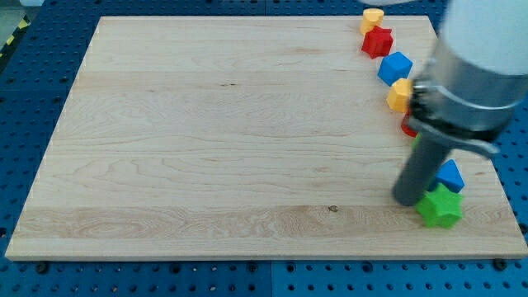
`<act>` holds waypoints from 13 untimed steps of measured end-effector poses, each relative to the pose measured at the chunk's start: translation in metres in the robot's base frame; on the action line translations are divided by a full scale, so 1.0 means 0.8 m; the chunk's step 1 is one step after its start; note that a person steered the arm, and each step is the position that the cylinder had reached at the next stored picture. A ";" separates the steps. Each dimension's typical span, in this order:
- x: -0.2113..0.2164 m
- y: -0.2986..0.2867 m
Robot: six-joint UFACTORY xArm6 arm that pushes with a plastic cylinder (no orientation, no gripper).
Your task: Move the blue triangle left a bit
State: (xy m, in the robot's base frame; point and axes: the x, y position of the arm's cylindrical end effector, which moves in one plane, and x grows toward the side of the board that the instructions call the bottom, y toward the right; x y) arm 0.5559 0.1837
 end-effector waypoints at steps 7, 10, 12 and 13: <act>0.079 -0.023; 0.071 0.108; 0.054 0.093; 0.041 0.092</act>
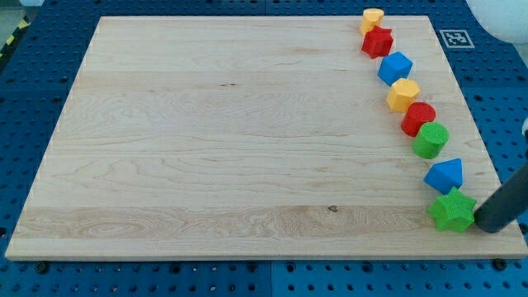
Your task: Move the blue triangle left a bit
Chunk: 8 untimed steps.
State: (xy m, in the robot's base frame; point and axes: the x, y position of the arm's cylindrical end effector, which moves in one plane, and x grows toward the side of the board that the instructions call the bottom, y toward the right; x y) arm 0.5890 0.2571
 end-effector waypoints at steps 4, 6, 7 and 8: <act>-0.078 0.003; -0.079 -0.034; -0.084 0.001; -0.109 0.011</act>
